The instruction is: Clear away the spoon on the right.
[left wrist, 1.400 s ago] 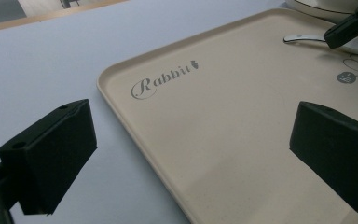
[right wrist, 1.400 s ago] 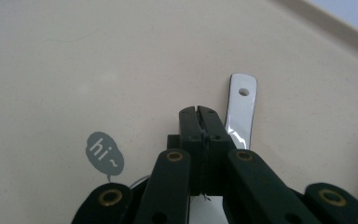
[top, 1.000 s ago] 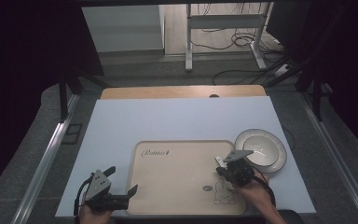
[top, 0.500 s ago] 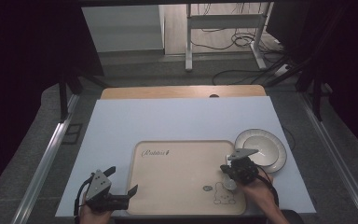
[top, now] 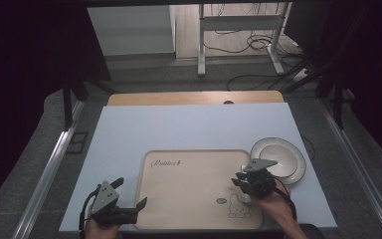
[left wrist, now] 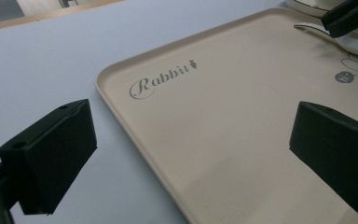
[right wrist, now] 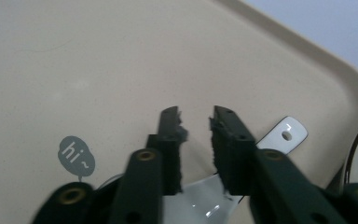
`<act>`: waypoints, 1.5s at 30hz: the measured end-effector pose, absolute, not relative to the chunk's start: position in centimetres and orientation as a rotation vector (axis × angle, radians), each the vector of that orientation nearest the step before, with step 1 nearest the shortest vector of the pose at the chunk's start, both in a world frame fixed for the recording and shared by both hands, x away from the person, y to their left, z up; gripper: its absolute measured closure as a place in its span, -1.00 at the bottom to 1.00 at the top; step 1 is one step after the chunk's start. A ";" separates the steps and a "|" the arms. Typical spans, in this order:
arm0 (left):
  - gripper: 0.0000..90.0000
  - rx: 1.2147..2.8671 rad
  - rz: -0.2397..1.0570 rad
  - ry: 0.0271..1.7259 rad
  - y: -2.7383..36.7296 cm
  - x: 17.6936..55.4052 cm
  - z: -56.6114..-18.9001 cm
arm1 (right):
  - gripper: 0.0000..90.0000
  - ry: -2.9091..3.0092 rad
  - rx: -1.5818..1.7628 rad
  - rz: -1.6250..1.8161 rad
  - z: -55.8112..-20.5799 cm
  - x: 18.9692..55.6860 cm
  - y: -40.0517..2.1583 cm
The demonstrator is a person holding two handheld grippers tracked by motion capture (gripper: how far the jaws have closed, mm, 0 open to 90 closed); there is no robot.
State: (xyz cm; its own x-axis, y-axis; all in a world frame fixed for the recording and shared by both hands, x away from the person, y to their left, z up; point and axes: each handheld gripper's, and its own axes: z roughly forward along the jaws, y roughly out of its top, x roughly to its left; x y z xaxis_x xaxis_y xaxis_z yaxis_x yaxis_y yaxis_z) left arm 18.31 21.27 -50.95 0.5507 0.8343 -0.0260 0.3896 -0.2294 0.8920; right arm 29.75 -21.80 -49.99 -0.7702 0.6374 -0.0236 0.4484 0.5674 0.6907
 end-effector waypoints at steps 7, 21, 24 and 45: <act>-0.99 1.834 0.585 1.007 21.3 18.3 -51.0 | -0.02 2.522 0.856 1.017 -49.9 29.4 -21.5; -0.99 1.826 0.592 1.015 21.5 18.3 -50.9 | -0.66 2.454 0.829 1.117 -49.1 28.7 -21.9; -0.99 1.822 0.592 1.018 21.5 18.3 -50.9 | -0.75 2.438 0.822 1.120 -48.8 28.4 -22.0; -0.99 1.817 0.595 1.018 21.6 18.2 -50.8 | -0.93 2.352 0.894 1.202 -47.3 26.8 -24.5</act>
